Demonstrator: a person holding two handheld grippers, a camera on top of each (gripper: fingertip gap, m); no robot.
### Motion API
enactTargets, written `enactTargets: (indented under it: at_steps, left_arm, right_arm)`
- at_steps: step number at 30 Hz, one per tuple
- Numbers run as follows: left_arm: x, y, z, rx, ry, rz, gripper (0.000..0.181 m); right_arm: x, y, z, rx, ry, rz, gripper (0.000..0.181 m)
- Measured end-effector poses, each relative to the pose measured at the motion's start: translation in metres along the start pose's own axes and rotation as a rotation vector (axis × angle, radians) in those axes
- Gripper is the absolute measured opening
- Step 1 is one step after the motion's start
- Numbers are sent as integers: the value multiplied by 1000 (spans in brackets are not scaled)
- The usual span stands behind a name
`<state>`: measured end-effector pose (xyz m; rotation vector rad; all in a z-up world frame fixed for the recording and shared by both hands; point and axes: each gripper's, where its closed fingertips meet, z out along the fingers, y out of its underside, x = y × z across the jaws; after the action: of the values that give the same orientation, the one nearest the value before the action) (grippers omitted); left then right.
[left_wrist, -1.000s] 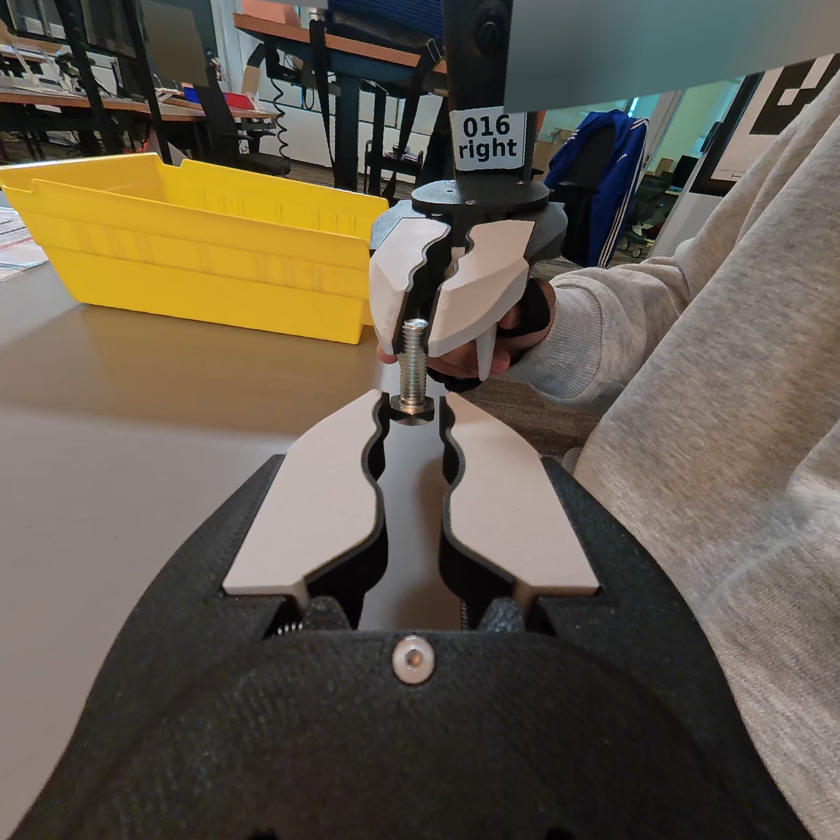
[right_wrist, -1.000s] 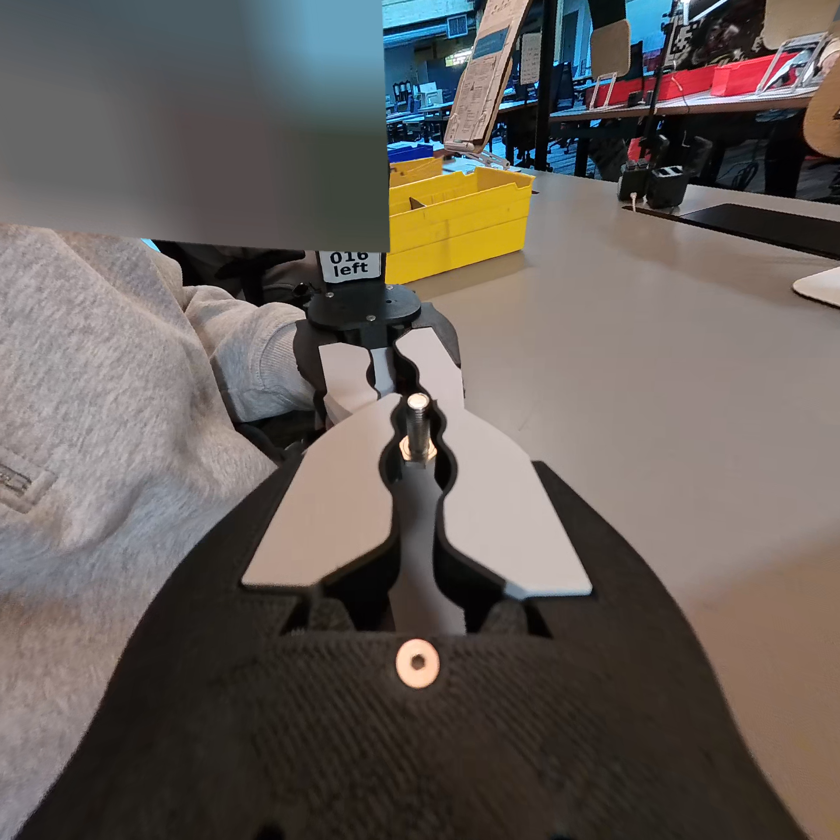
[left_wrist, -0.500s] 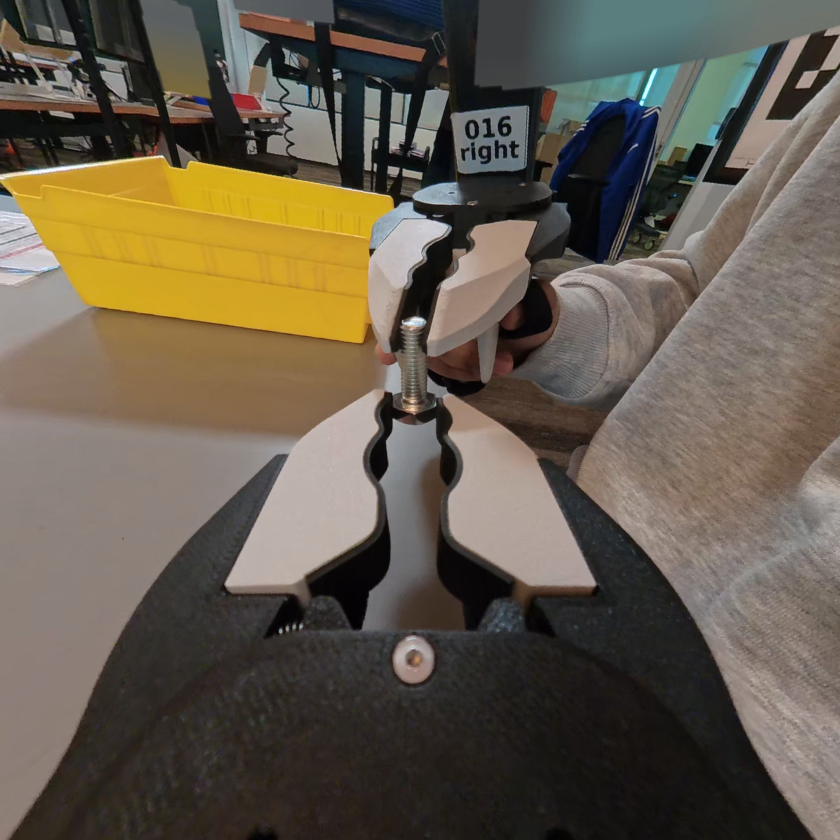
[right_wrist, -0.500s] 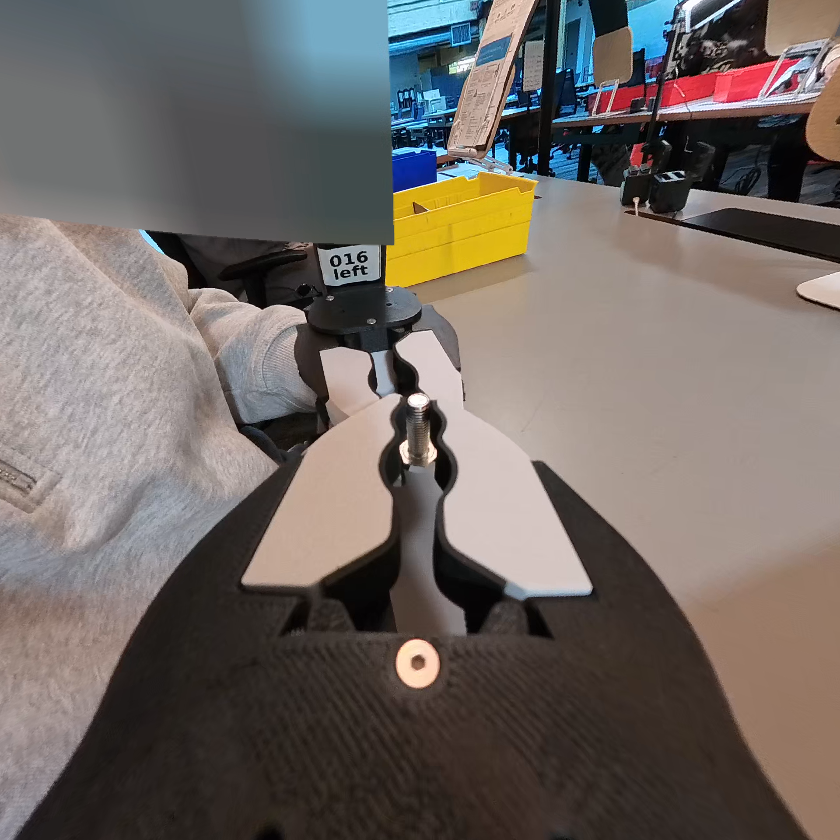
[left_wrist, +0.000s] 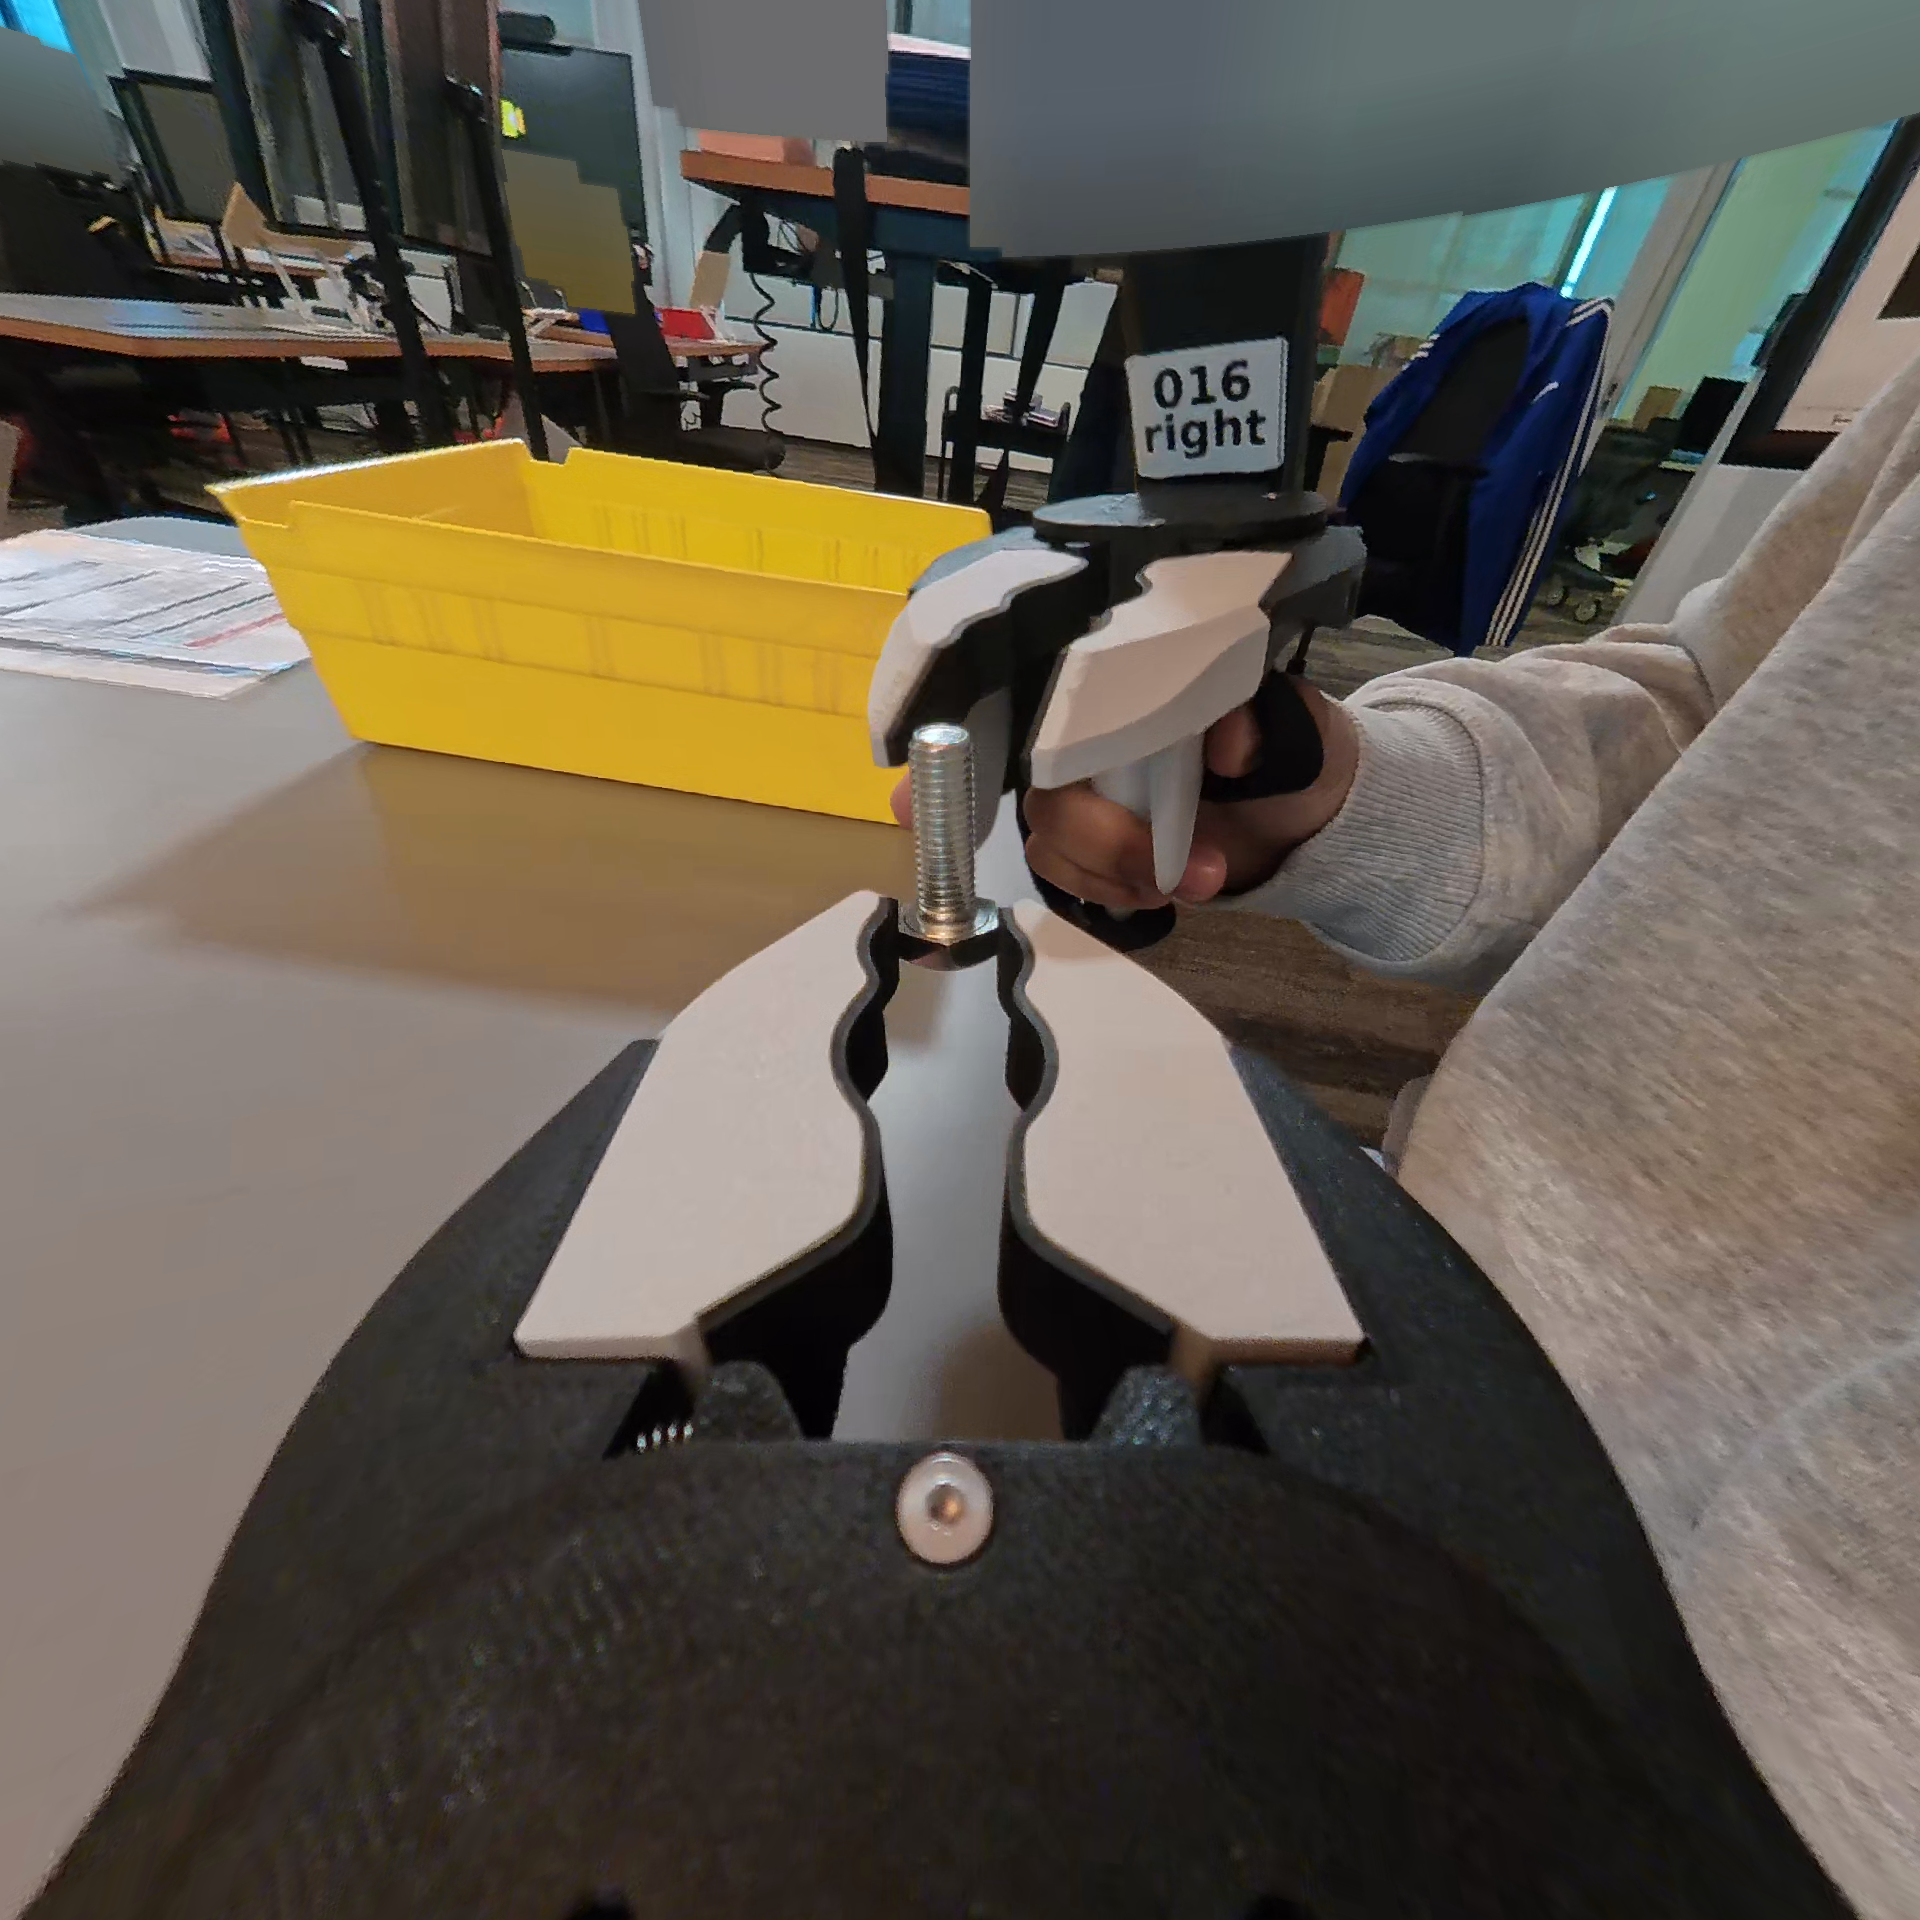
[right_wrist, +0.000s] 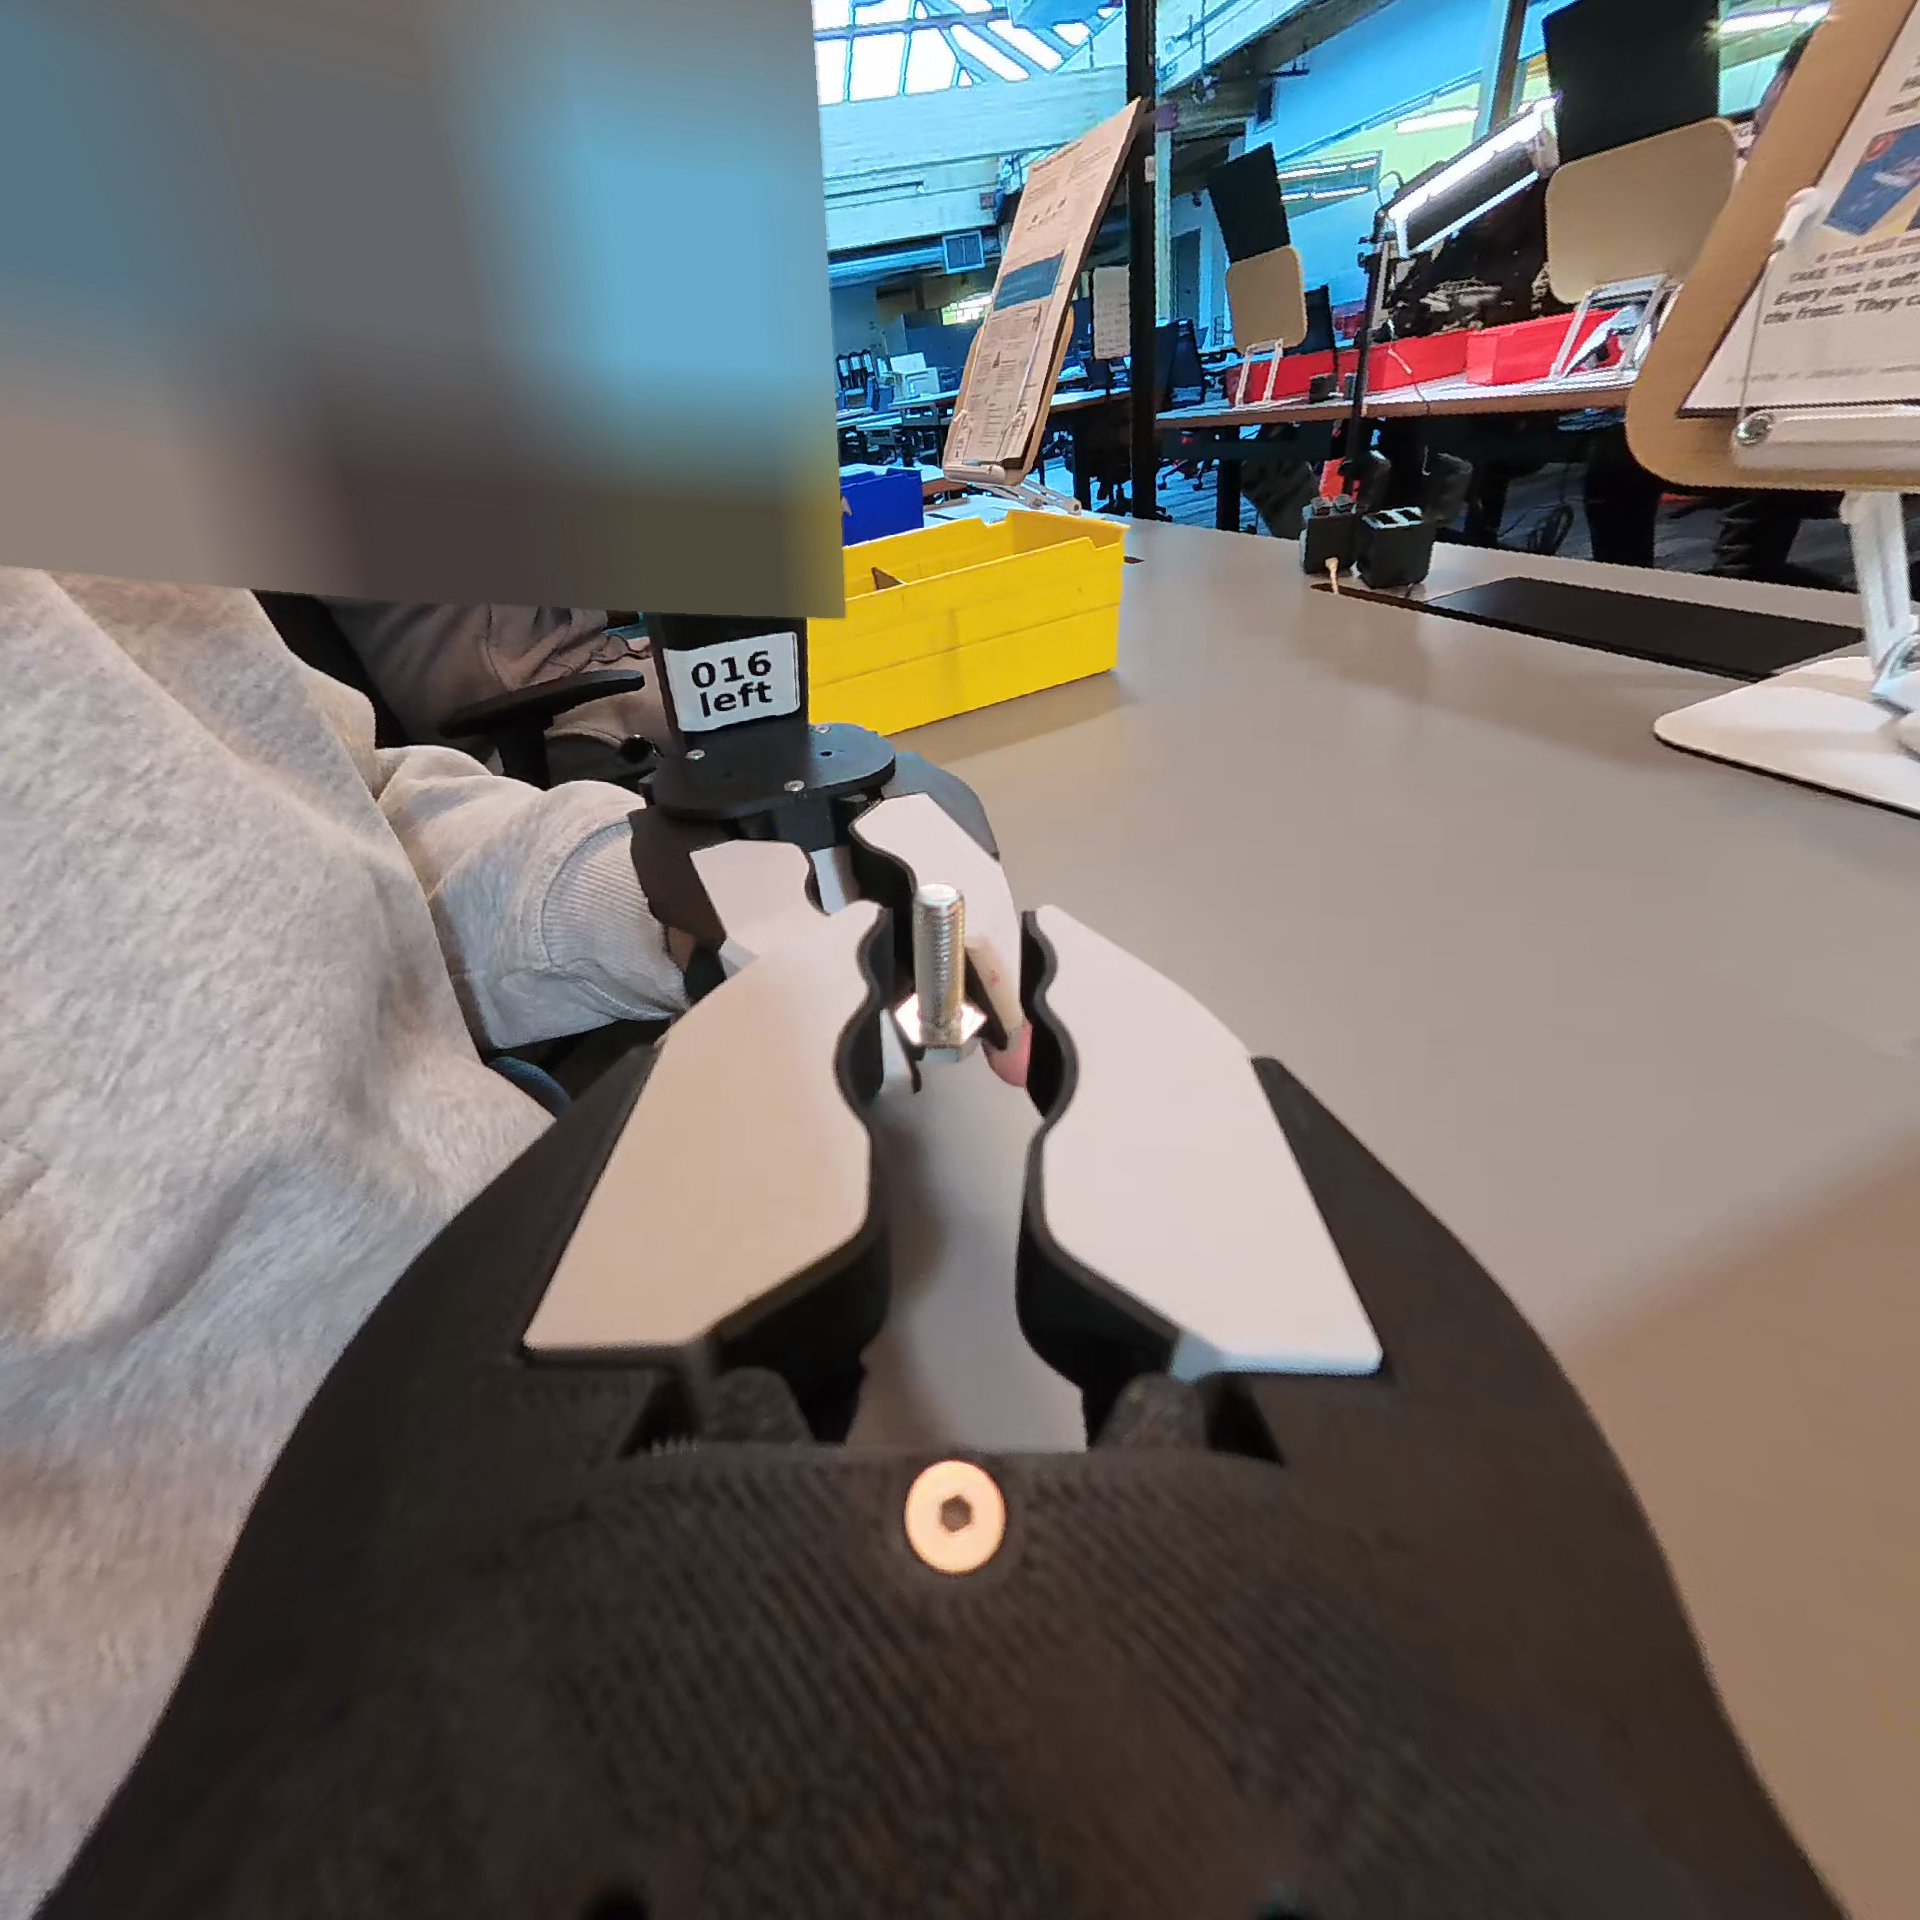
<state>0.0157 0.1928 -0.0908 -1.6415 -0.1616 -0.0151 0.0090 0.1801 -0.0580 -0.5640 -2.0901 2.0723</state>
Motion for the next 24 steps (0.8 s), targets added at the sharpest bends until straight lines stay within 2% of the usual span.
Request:
enactTargets:
  at_steps: [7, 14, 17, 20, 24]
  left_arm:
    - [-23, -14, -13, 95, -98, -78, 18]
    - [-42, -21, -50, 158, -253, -120, 18]
    - [-46, -20, -76, 153, -345, -124, 18]
    - [-45, -18, -115, 128, -468, -97, 18]
    - [-31, -22, -170, 151, -600, -83, 18]
  right_arm:
    - [3, 6, 0, -19, 2, 14, 23]
    - [8, 4, 15, -8, -26, -18, 24]
    - [7, 8, 29, -26, -62, -31, 24]
    - [4, 10, 46, -50, -89, -84, 24]
    - [-2, 2, 84, -94, -151, -173, 25]
